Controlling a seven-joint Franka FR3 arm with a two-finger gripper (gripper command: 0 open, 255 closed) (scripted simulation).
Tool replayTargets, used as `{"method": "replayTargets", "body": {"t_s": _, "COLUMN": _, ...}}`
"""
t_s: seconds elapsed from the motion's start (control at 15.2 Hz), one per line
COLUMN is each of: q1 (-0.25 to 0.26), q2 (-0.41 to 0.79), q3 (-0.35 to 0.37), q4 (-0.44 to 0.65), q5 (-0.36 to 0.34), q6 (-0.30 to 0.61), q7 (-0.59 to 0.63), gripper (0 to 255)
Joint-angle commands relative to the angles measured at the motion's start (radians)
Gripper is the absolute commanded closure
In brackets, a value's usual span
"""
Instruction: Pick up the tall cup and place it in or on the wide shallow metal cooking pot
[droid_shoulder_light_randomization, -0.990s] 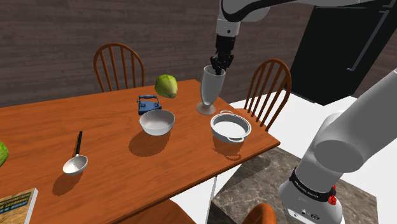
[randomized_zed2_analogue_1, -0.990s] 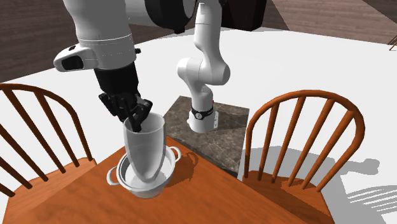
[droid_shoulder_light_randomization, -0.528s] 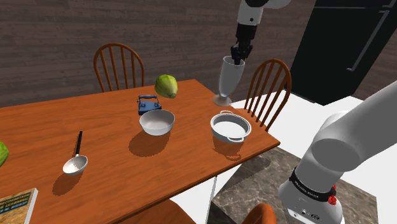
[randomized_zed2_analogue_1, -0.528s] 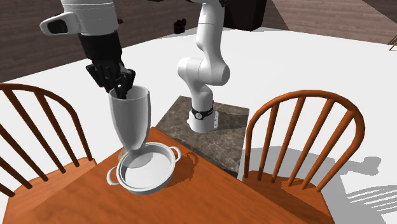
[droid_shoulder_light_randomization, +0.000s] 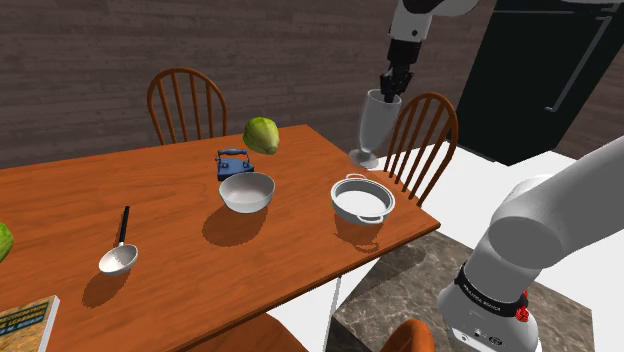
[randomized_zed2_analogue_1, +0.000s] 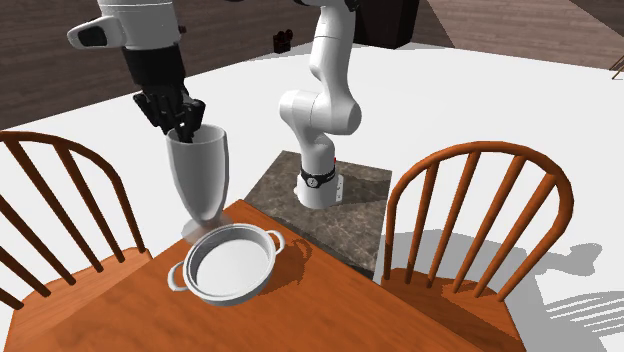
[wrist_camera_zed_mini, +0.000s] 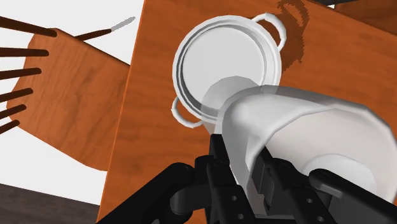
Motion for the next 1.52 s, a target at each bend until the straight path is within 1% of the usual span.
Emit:
{"method": "replayTargets", "body": {"t_s": 0.0, "q1": -0.001, "q2": -0.003, "q3": -0.002, "q4": -0.028, "q5": -0.001, "q6": 0.026, "q7": -0.001, "gripper": 255}}
{"method": "replayTargets", "body": {"t_s": 0.79, "q1": -0.005, "q2": 0.0, "q3": -0.011, "q4": -0.186, "q5": -0.008, "q6": 0.188, "q7": -0.001, "gripper": 255}}
{"method": "replayTargets", "body": {"t_s": 1.45, "q1": -0.007, "q2": 0.031, "q3": -0.022, "q4": -0.304, "q5": -0.012, "q6": 0.337, "q7": -0.004, "gripper": 255}}
